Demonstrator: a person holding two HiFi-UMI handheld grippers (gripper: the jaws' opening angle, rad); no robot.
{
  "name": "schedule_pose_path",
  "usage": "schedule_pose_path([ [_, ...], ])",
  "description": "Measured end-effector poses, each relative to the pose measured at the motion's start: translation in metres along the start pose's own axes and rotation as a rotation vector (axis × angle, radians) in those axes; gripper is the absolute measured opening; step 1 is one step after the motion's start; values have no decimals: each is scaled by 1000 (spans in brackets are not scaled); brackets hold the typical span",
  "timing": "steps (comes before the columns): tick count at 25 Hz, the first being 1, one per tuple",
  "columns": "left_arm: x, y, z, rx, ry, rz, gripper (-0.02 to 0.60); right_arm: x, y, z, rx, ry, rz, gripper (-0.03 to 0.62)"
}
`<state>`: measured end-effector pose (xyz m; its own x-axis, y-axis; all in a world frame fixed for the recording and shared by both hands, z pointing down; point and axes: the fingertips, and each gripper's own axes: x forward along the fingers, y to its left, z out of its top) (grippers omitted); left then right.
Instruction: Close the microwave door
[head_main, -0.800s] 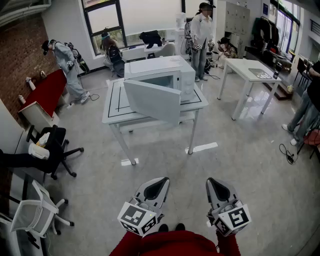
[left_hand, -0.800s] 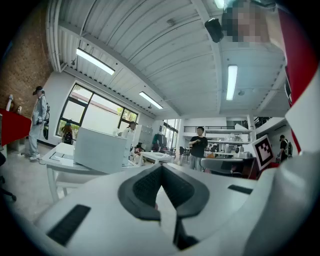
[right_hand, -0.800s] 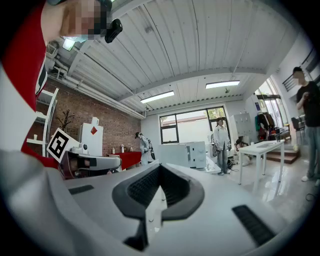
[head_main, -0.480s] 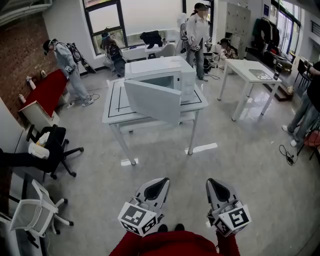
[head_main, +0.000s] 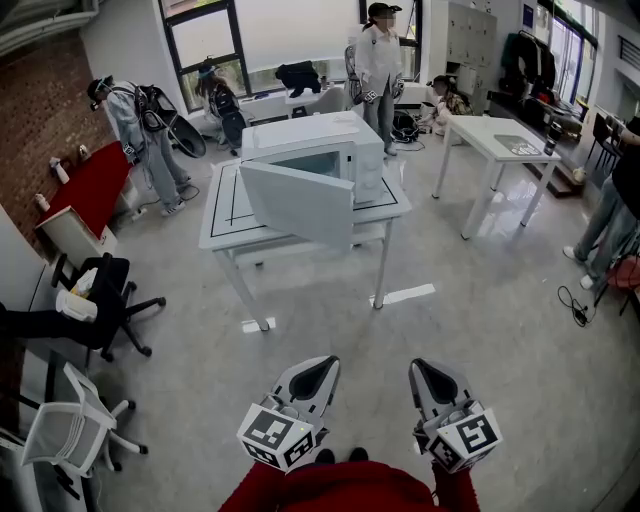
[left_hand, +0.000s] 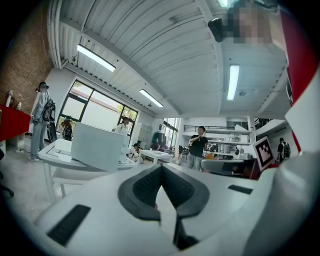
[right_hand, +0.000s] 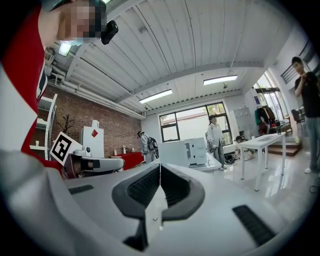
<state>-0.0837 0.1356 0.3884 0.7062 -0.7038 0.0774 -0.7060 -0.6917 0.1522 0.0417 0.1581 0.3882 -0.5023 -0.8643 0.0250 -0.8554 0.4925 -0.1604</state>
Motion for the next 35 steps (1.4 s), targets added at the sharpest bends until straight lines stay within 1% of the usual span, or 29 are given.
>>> schedule_pose_path([
  [3, 7, -5, 0, 9, 6, -5, 11, -4, -11, -2, -6, 14, -19, 15],
  [7, 16, -3, 2, 36, 7, 19, 11, -5, -22, 0, -3, 1, -24, 15],
  [12, 21, 3, 7, 67, 4, 88, 11, -10, -31, 6, -3, -18, -18, 15],
  [16, 26, 14, 9, 78, 25, 140, 12, -9, -41, 0, 9, 4, -19, 15],
  [18, 29, 25, 9, 77, 42, 165, 17, -6, -45, -2, 21, 8, -23, 15],
  [21, 39, 44, 12, 60, 42, 208, 62, 5, -56, -3, 28, 12, -29, 15],
  [24, 54, 63, 14, 57, 45, 234, 106, 19, -69, -4, 32, 21, -38, 15],
  [28, 81, 96, 11, 40, 66, 250, 154, 49, -86, -3, 43, 18, -45, 15],
  [30, 98, 117, 13, 31, 70, 255, 163, 70, -96, 4, 56, 3, -44, 15],
  [33, 127, 146, 23, 17, 78, 249, 180, 99, -115, 7, 46, 41, -77, 15],
  [35, 147, 161, 28, 21, 86, 236, 192, 117, -126, 13, 40, 48, -87, 15],
])
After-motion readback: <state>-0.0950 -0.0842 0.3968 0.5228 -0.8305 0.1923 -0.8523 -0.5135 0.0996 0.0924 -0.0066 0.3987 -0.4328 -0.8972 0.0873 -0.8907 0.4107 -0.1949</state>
